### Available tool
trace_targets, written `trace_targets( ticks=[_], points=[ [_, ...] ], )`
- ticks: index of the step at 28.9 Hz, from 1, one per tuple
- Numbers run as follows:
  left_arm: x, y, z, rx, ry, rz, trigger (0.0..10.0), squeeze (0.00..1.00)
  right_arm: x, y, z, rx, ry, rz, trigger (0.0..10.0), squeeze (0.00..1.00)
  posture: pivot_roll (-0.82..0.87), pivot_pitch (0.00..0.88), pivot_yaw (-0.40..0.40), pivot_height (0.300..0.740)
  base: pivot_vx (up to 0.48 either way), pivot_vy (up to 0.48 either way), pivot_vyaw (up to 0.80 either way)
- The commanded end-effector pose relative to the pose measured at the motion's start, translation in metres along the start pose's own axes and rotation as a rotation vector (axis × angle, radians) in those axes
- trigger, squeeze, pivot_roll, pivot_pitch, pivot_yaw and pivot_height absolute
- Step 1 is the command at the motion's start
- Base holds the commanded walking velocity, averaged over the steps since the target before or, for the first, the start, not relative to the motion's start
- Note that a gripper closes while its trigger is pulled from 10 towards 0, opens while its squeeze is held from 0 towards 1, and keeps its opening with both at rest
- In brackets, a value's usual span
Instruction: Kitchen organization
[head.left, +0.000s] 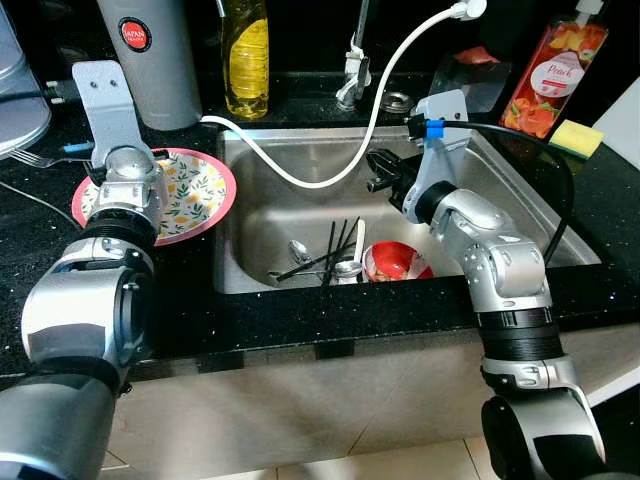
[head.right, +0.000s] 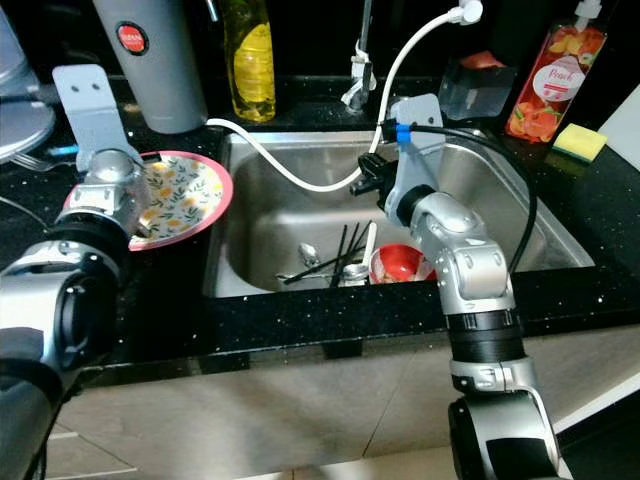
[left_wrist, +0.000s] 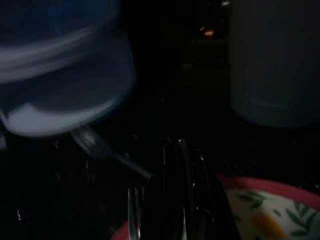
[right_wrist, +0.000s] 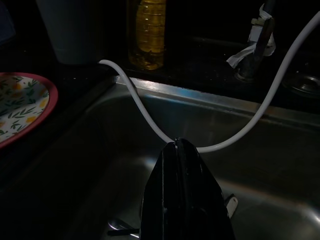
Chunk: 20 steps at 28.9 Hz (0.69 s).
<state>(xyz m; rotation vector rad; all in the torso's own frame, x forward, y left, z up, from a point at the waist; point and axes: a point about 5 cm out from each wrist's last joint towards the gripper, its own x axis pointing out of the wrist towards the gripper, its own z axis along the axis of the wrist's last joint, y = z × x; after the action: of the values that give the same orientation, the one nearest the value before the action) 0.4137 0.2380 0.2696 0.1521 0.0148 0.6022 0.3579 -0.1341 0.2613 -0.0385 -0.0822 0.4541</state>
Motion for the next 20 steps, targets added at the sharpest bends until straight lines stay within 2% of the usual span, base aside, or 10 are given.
trace_targets(
  ticks=[1,3,5,6,10,11,12,16,17,20],
  points=[
    [0.003,0.004,0.010,0.052,-0.014,-0.034,10.0,0.00,-0.001,-0.001,0.002,0.004,-0.003,-0.001,10.0,0.00,0.06,0.060,-0.018,0.740,0.000,0.000,0.00],
    [0.003,0.003,0.008,0.060,0.016,-0.114,10.0,0.00,-0.003,-0.001,0.002,0.004,-0.007,-0.008,10.0,0.00,0.06,0.062,-0.015,0.740,0.000,0.000,0.00],
    [0.003,0.003,0.008,0.060,0.016,-0.114,10.0,0.00,-0.003,-0.001,0.002,0.004,-0.007,-0.008,10.0,0.00,0.06,0.062,-0.015,0.740,0.000,0.000,0.00],
    [0.003,0.009,0.008,-0.003,0.056,-0.139,10.0,0.00,-0.006,-0.004,0.003,0.006,-0.017,-0.031,10.0,0.00,0.07,0.066,-0.004,0.740,0.000,0.000,0.00],
    [0.001,0.017,0.002,-0.066,0.114,-0.127,10.0,0.00,-0.010,-0.007,0.004,0.006,-0.030,-0.058,10.0,0.00,0.08,0.068,0.000,0.740,0.000,0.000,0.00],
    [-0.004,0.021,-0.002,-0.084,0.136,-0.115,10.0,0.00,-0.011,-0.009,0.005,0.007,-0.042,-0.074,10.0,0.00,0.08,0.067,0.002,0.740,0.000,0.000,0.00],
    [-0.011,0.023,-0.005,-0.094,0.140,-0.103,10.0,0.00,-0.012,-0.010,0.006,0.009,-0.057,-0.093,10.0,0.00,0.09,0.065,0.000,0.740,0.000,0.000,0.00],
    [-0.016,0.025,-0.007,-0.097,0.140,-0.099,10.0,0.00,-0.013,-0.011,0.007,0.011,-0.067,-0.105,10.0,0.00,0.09,0.065,0.000,0.740,0.000,0.000,0.00],
    [-0.024,0.026,-0.004,-0.099,0.108,-0.114,10.0,0.00,-0.012,-0.011,0.009,0.010,-0.083,-0.121,10.0,0.00,0.10,0.060,-0.004,0.740,0.000,0.000,0.00],
    [-0.030,0.025,-0.001,-0.117,0.087,-0.142,10.0,0.00,-0.012,-0.011,0.011,0.005,-0.097,-0.134,10.0,0.00,0.10,0.058,-0.003,0.740,0.000,0.000,0.00]
  ],
)
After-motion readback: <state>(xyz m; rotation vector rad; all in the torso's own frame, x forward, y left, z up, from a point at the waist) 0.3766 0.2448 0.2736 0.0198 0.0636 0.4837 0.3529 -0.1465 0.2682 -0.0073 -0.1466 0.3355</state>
